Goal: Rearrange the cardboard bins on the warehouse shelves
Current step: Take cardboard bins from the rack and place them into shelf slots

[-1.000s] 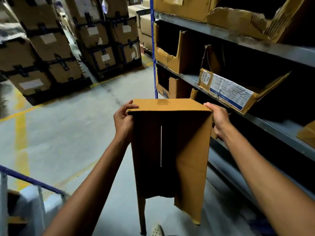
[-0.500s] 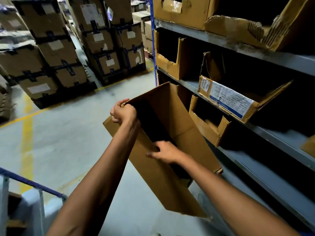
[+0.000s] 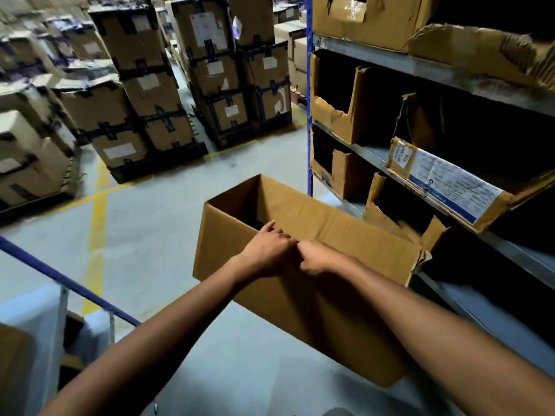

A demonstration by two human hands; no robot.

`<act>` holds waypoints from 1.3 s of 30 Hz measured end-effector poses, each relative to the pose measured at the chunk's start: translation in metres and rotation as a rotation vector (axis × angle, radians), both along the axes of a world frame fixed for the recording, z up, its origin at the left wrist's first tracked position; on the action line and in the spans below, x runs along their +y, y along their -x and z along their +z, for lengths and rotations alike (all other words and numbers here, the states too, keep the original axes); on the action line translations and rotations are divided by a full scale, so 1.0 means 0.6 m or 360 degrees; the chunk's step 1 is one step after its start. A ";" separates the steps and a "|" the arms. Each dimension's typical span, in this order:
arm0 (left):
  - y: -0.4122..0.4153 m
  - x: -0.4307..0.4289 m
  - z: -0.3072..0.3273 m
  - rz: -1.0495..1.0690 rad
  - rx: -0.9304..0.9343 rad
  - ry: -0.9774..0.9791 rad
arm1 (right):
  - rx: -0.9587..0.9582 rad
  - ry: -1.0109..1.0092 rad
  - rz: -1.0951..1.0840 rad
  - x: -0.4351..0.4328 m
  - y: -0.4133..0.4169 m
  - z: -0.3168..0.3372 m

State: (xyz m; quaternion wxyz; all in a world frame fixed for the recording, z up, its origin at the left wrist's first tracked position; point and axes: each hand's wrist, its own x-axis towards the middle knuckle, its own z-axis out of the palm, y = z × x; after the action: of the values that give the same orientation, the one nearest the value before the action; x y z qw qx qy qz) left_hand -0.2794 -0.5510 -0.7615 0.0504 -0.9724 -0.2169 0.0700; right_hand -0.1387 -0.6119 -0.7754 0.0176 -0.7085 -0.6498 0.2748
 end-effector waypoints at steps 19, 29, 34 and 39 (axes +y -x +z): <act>-0.029 -0.010 -0.094 0.0423 0.0041 0.0777 | -0.0092 -0.0056 -0.0049 -0.060 -0.036 -0.032; 0.027 0.073 -0.135 0.0815 -0.0077 0.0620 | -0.0415 0.0042 -0.0026 -0.047 -0.068 0.067; 0.030 0.085 -0.127 0.1042 -0.0679 0.0596 | -0.0018 -0.0236 -0.0296 -0.041 -0.047 0.059; 0.016 0.012 -0.099 0.0768 -0.1150 0.1003 | 0.0105 -0.0341 -0.0594 -0.001 -0.009 0.015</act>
State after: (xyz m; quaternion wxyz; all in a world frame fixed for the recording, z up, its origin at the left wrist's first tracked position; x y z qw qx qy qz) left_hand -0.2888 -0.5437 -0.8206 -0.3394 -0.8250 -0.4062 -0.1979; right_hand -0.1332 -0.6125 -0.7664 0.1647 -0.8012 -0.5320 0.2191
